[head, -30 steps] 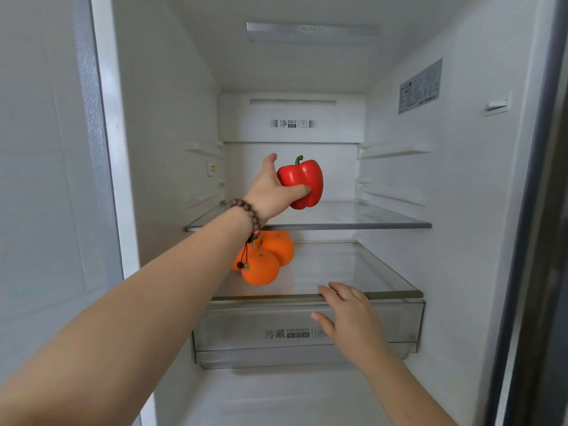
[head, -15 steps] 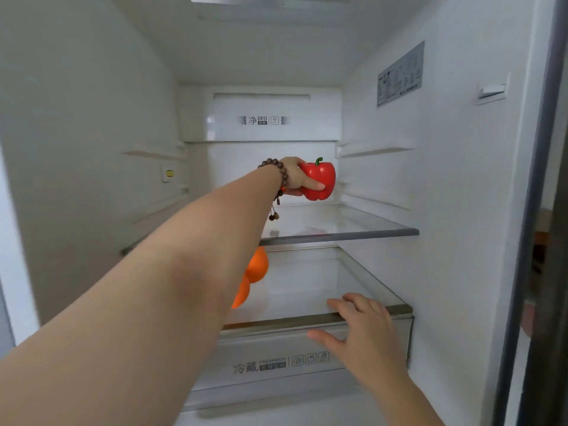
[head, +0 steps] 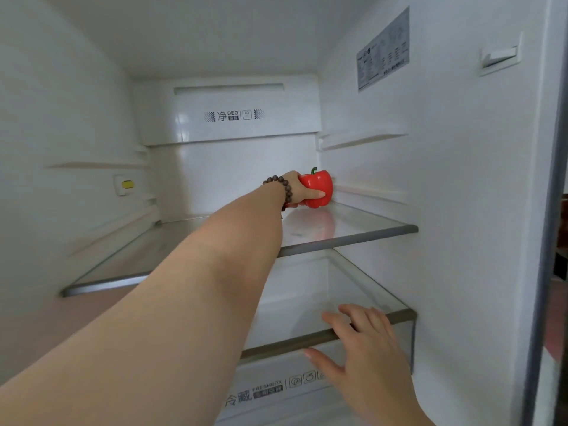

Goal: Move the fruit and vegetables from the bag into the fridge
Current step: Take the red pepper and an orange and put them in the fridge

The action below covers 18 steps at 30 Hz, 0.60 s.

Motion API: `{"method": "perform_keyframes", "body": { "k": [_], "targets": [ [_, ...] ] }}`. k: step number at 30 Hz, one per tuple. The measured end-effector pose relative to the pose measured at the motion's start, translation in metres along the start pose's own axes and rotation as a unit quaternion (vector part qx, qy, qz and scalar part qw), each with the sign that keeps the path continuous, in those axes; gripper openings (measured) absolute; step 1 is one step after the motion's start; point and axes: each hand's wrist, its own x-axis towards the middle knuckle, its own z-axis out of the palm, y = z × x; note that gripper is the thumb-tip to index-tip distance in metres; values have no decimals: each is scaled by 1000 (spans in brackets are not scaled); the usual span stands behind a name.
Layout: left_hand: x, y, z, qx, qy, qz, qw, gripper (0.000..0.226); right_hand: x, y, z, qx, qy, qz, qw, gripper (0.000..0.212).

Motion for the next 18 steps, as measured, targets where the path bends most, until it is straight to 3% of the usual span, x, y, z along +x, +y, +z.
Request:
{"method": "perform_keyframes", "body": {
  "k": [7, 14, 18],
  "targets": [
    [3, -2, 1, 17, 1, 6, 1000, 75, -2, -1, 3, -8, -4, 2, 1000, 57],
    [2, 1, -7, 52, 36, -33, 997, 125, -2, -2, 4, 21, -29, 23, 999, 52],
    [-9, 7, -16, 75, 85, -25, 993, 100, -1, 0, 2, 34, -28, 29, 999, 50]
  ]
}}
